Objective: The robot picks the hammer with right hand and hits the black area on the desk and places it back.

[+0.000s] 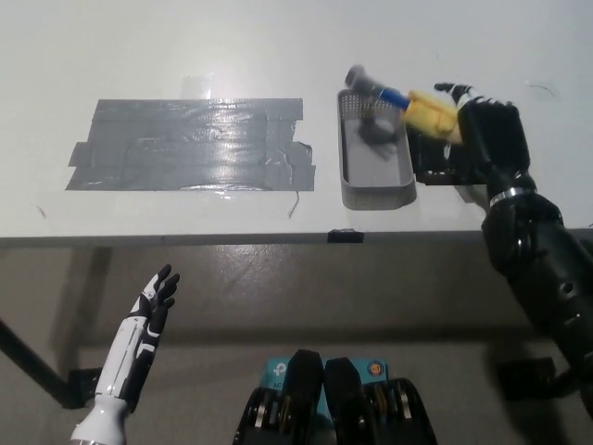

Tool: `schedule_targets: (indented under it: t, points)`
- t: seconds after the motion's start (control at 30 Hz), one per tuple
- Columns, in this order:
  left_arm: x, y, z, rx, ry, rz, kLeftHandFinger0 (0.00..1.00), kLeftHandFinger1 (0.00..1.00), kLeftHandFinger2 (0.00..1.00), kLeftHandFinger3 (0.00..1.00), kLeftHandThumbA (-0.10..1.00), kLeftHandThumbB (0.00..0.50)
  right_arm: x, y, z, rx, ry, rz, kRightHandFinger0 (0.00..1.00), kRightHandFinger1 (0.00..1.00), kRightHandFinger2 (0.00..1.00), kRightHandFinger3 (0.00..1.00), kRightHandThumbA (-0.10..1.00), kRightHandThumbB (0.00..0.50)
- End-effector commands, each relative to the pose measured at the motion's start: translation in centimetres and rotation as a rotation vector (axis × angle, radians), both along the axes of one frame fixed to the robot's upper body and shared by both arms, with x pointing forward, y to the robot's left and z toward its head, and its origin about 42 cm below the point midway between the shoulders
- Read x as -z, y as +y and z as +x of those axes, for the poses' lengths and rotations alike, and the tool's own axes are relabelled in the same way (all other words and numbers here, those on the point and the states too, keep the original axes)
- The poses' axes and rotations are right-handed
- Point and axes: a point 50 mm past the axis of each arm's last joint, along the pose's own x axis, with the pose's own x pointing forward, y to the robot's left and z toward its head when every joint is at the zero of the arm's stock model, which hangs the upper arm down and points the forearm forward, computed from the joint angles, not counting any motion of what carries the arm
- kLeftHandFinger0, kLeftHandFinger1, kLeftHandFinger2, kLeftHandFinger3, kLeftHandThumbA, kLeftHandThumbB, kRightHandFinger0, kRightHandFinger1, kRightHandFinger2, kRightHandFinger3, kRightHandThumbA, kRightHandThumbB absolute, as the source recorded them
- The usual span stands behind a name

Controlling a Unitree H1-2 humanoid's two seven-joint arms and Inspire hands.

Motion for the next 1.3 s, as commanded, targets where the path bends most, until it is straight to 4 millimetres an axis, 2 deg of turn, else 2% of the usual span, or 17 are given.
schedule_targets:
  t: [0.0,0.03,0.07,0.1,0.17,0.27,0.4,0.47,0.53,0.57,0.6,0.7,0.77,0.97,1.07,1.2,1.27]
  points:
    - [-1.5,0.2,0.6,0.038,-0.075,0.029,1.00,1.00,1.00,1.00,1.00,0.078,-9.6,0.9,1.4,-0.114,-0.086,0.405,0.00,0.35,0.75,0.81,-0.10,0.115]
    - [-1.5,0.2,0.6,0.037,-0.073,0.029,1.00,1.00,1.00,1.00,1.00,0.078,-10.6,0.6,1.3,-0.126,-0.078,0.455,0.00,0.33,0.73,0.75,-0.10,0.112]
    - [-1.5,0.2,0.5,0.036,-0.072,0.030,1.00,1.00,1.00,1.00,1.00,0.076,-11.1,0.5,1.3,-0.136,-0.079,0.484,0.00,0.33,0.73,0.73,-0.10,0.122]
    - [-1.5,0.2,0.5,0.037,-0.073,0.033,1.00,1.00,1.00,1.00,1.00,0.074,-11.5,0.3,1.2,-0.147,-0.086,0.509,0.00,0.33,0.73,0.74,-0.10,0.123]
    - [-1.5,0.1,0.5,0.040,-0.074,0.028,1.00,1.00,1.00,1.00,1.00,0.070,-11.9,-0.5,1.2,-0.197,-0.085,0.581,0.00,0.38,0.80,0.86,-0.10,0.114]
    - [-1.6,0.1,0.5,0.040,-0.075,0.034,1.00,1.00,1.00,1.00,1.00,0.068,-12.8,-1.5,1.3,-0.206,-0.074,0.603,0.01,0.43,0.84,0.88,-0.10,0.129]
    - [-1.9,0.3,0.7,0.042,-0.081,0.037,1.00,1.00,1.00,1.00,1.00,0.058,-14.2,-3.1,0.9,-0.240,0.044,0.635,0.01,0.51,0.87,0.92,-0.10,0.100]
    - [-2.0,0.3,0.8,0.045,-0.083,0.039,1.00,1.00,1.00,1.00,1.00,0.055,-14.9,-4.4,0.6,-0.245,0.092,0.607,0.02,0.52,0.87,0.95,-0.10,0.096]
    - [-2.1,0.4,0.9,0.042,-0.081,0.039,1.00,1.00,1.00,1.00,1.00,0.055,-15.6,-6.1,0.6,-0.226,0.159,0.576,0.03,0.53,0.87,0.92,-0.10,0.122]
    - [-2.1,0.4,0.8,0.041,-0.080,0.041,1.00,1.00,1.00,1.00,1.00,0.047,-16.0,-6.8,0.5,-0.229,0.210,0.553,0.01,0.53,0.88,0.94,-0.10,0.112]
    - [-2.1,0.5,0.8,0.040,-0.078,0.042,1.00,1.00,1.00,1.00,1.00,0.046,-16.3,-7.8,0.4,-0.234,0.276,0.503,0.03,0.58,0.89,0.97,-0.10,0.087]
    - [-2.1,0.6,0.7,0.036,-0.074,0.043,1.00,1.00,1.00,1.00,1.00,0.040,-16.4,-9.9,0.1,-0.234,0.363,0.423,0.03,0.60,0.90,1.00,-0.10,0.100]
    - [-2.2,0.8,0.6,0.027,-0.073,0.047,1.00,1.00,1.00,1.00,1.00,0.040,-16.3,-11.3,-0.1,-0.209,0.411,0.350,0.02,0.58,0.88,1.00,-0.10,0.130]
    - [-2.2,1.5,0.3,0.012,-0.077,0.044,1.00,1.00,1.00,1.00,1.00,0.031,-15.1,-12.6,-0.9,-0.176,0.477,0.287,0.04,0.57,0.89,1.00,-0.10,0.123]
    - [-2.2,1.6,0.2,0.012,-0.075,0.045,1.00,1.00,1.00,1.00,1.00,0.022,-13.9,-13.2,-1.7,-0.187,0.495,0.238,0.09,0.63,0.95,1.00,-0.10,0.133]
    - [-2.1,1.7,0.4,0.009,-0.081,0.051,1.00,1.00,1.00,1.00,1.00,0.017,-13.0,-13.7,-2.3,-0.173,0.547,0.147,0.09,0.60,0.89,0.99,-0.10,0.132]
    - [-2.1,1.7,0.4,0.009,-0.083,0.048,1.00,1.00,1.00,1.00,1.00,0.015,-13.0,-14.0,-2.6,-0.183,0.565,0.142,0.05,0.57,0.87,1.00,-0.10,0.141]
